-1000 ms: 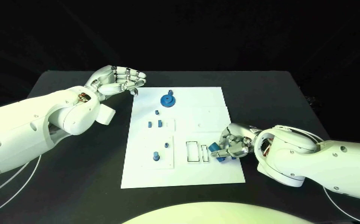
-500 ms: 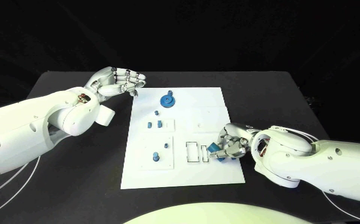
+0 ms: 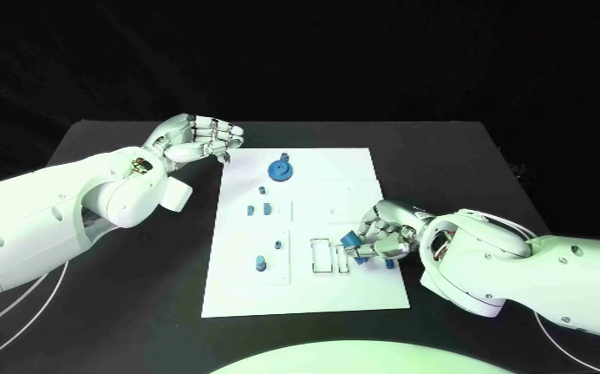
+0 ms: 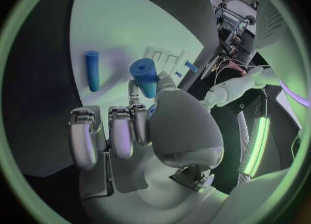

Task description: Assemble the parts on the task board

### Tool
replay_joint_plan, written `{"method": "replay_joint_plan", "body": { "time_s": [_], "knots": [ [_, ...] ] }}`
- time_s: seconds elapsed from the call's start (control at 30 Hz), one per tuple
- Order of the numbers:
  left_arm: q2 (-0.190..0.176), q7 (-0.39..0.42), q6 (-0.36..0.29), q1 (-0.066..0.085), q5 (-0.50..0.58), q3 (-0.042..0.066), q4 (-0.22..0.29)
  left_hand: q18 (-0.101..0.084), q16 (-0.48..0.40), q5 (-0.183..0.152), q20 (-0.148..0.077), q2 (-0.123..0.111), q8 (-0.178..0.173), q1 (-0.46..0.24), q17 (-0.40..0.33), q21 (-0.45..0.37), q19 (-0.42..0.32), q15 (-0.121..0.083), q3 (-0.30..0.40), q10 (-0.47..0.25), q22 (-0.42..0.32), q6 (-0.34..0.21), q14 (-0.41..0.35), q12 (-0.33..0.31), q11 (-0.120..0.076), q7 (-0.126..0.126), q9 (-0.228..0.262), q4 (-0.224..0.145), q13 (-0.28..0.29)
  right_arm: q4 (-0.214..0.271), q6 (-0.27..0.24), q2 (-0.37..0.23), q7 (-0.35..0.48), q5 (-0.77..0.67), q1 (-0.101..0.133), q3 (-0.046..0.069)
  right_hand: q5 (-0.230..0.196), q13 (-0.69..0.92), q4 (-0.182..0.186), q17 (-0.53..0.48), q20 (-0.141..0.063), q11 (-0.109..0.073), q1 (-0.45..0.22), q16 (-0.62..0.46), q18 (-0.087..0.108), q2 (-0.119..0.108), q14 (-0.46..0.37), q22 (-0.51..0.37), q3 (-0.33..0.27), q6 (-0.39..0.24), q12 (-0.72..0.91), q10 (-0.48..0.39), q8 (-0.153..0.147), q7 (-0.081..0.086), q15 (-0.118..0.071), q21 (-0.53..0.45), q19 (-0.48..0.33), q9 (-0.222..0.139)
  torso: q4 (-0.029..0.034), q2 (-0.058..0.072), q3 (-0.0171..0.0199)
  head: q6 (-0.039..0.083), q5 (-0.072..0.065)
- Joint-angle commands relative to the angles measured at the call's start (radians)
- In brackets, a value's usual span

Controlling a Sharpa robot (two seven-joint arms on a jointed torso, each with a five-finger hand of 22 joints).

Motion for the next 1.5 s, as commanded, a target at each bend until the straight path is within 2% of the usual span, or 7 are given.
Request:
{"method": "replay_joint_plan", "body": {
  "time_s": [0.03, 0.43, 0.67, 1.27, 1.3, 1.33, 1.5],
  "knots": [
    [0.003, 0.002, 0.016, 0.000, -0.002, 0.001, 0.001, 0.014, 0.005, 0.003, 0.005, 0.010, 0.003, 0.001, -0.001, -0.006, -0.003, 0.000, -0.006, -0.008, -0.001, -0.009, -0.007, 0.006, 0.000, 0.034, 0.002, 0.000, 0.001, 0.007, -0.027, 0.014, 0.034, 0.068, 0.006, 0.001, 0.002, 0.138, 0.003, 0.159, -0.008, -0.008, -0.015, 0.003, -0.021, 0.011, 0.082, 0.261, -0.004, 0.023, 0.004, 0.024, 0.003, -0.016, -0.006, 0.007, 0.102, 0.011, 0.0009, 0.001, -0.0008, -0.001, 0.008],
    [0.005, 0.001, 0.020, 0.000, -0.002, 0.001, 0.004, 0.014, 0.005, 0.003, 0.005, 0.010, 0.003, 0.001, -0.001, -0.006, -0.003, 0.000, -0.006, -0.008, -0.001, -0.009, -0.007, 0.006, 0.000, 0.034, 0.002, 0.000, 0.001, -0.019, 0.036, 0.083, 0.015, 0.085, 0.005, 0.001, -0.017, 0.140, 0.002, 0.159, -0.010, -0.010, -0.048, 0.003, -0.020, 0.022, 0.082, 0.261, -0.020, 0.032, 0.001, 0.025, 0.004, -0.018, -0.008, 0.005, 0.102, 0.012, 0.0009, 0.001, -0.0007, -0.008, 0.017],
    [0.005, 0.000, 0.025, 0.000, -0.002, 0.001, 0.005, 0.014, 0.006, 0.003, 0.005, 0.012, 0.004, 0.000, -0.002, -0.006, -0.003, 0.000, -0.007, -0.011, -0.001, -0.009, -0.007, 0.009, 0.000, 0.034, 0.002, 0.001, 0.002, -0.039, 0.042, 0.113, -0.008, 0.055, 0.001, 0.001, -0.028, 0.141, 0.003, 0.160, -0.011, -0.012, -0.067, 0.004, -0.021, 0.021, 0.082, 0.261, -0.035, 0.037, 0.000, 0.026, 0.007, -0.021, -0.010, 0.007, 0.103, 0.014, -0.0015, 0.000, -0.0011, -0.007, 0.021],
    [0.003, -0.006, 0.031, 0.000, -0.001, 0.001, 0.006, 0.014, 0.006, 0.003, 0.006, 0.014, 0.005, -0.002, -0.002, -0.007, -0.003, 0.001, -0.007, -0.013, -0.002, -0.010, -0.007, 0.011, 0.001, 0.034, 0.002, 0.004, 0.002, -0.067, 0.078, 0.147, -0.033, 0.017, -0.002, 0.001, -0.039, 0.141, 0.003, 0.157, -0.014, -0.014, -0.122, 0.002, -0.020, 0.036, 0.081, 0.260, -0.079, 0.043, -0.007, 0.026, 0.018, -0.024, -0.012, 0.002, 0.101, 0.023, -0.0010, 0.000, -0.0002, -0.010, 0.029],
    [0.003, -0.006, 0.031, 0.000, -0.001, 0.001, 0.006, 0.014, 0.007, 0.003, 0.006, 0.014, 0.005, -0.003, -0.002, -0.007, -0.003, 0.001, -0.008, -0.013, -0.002, -0.010, -0.007, 0.012, 0.001, 0.034, 0.002, 0.004, 0.002, -0.068, 0.079, 0.148, -0.033, 0.016, -0.002, 0.001, -0.046, 0.142, 0.003, 0.158, -0.014, -0.015, -0.127, 0.002, -0.020, 0.036, 0.081, 0.260, -0.084, 0.043, -0.006, 0.027, 0.019, -0.024, -0.012, 0.002, 0.100, 0.024, -0.0009, 0.001, -0.0001, -0.010, 0.030],
    [0.003, -0.006, 0.031, 0.000, -0.001, 0.001, 0.006, 0.014, 0.007, 0.003, 0.006, 0.014, 0.005, -0.003, -0.002, -0.007, -0.003, 0.001, -0.008, -0.013, -0.002, -0.010, -0.007, 0.012, 0.001, 0.034, 0.002, 0.005, 0.002, -0.070, 0.078, 0.150, -0.034, 0.014, -0.002, 0.001, -0.080, 0.142, 0.002, 0.157, -0.014, -0.015, -0.134, 0.002, -0.020, 0.039, 0.081, 0.260, -0.098, 0.042, -0.008, 0.026, 0.022, -0.024, -0.012, 0.002, 0.100, 0.027, -0.0009, 0.001, 0.0000, -0.010, 0.030],
    [0.002, -0.007, 0.031, 0.000, -0.001, 0.001, 0.006, 0.014, 0.007, 0.003, 0.006, 0.014, 0.005, -0.003, -0.002, -0.007, -0.003, 0.001, -0.008, -0.013, -0.002, -0.010, -0.007, 0.012, 0.001, 0.034, 0.002, 0.005, 0.002, -0.078, 0.067, 0.156, -0.036, 0.002, -0.004, 0.001, -0.186, 0.144, 0.003, 0.156, -0.014, -0.015, -0.162, 0.001, -0.019, 0.059, 0.081, 0.259, -0.153, 0.037, -0.013, 0.027, 0.031, -0.024, -0.012, 0.000, 0.099, 0.037, -0.0007, 0.001, -0.0005, -0.010, 0.032]
  ]
}}
